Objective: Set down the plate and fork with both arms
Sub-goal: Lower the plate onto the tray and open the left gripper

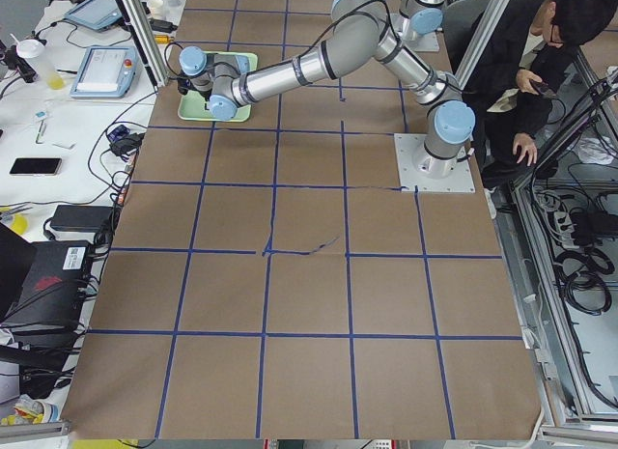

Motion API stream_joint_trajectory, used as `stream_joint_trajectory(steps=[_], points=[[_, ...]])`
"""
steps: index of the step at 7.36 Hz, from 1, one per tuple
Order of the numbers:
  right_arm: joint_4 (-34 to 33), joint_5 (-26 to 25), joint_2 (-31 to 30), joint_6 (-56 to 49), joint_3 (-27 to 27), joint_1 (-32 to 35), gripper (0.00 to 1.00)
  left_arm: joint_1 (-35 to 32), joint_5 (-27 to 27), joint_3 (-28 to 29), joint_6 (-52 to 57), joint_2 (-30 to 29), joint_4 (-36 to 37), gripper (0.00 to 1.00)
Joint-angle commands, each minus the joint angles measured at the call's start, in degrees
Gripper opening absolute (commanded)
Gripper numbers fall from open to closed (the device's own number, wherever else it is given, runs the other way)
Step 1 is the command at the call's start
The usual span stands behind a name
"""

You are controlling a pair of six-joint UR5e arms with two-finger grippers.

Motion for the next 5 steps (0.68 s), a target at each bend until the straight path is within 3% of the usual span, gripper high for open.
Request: stream_joint_trajectory(steps=[1, 2, 3, 5], points=[[0.0, 0.0, 0.0, 0.0, 0.1, 0.0, 1.0, -0.3, 0.0, 0.3, -1.1, -0.2, 0.4, 0.0], [0.0, 0.0, -0.1, 0.0, 0.1, 0.0, 1.0, -0.3, 0.0, 0.3, -1.1, -0.3, 1.1, 0.07], [0.0, 0.0, 0.0, 0.0, 0.1, 0.1, 1.0, -0.3, 0.0, -0.1, -0.4, -0.4, 3.9, 0.99], [0.0, 0.0, 0.0, 0.0, 0.0, 0.0, 1.0, -0.3, 0.1, -1.9, -0.1, 2.5, 3.4, 1.0]])
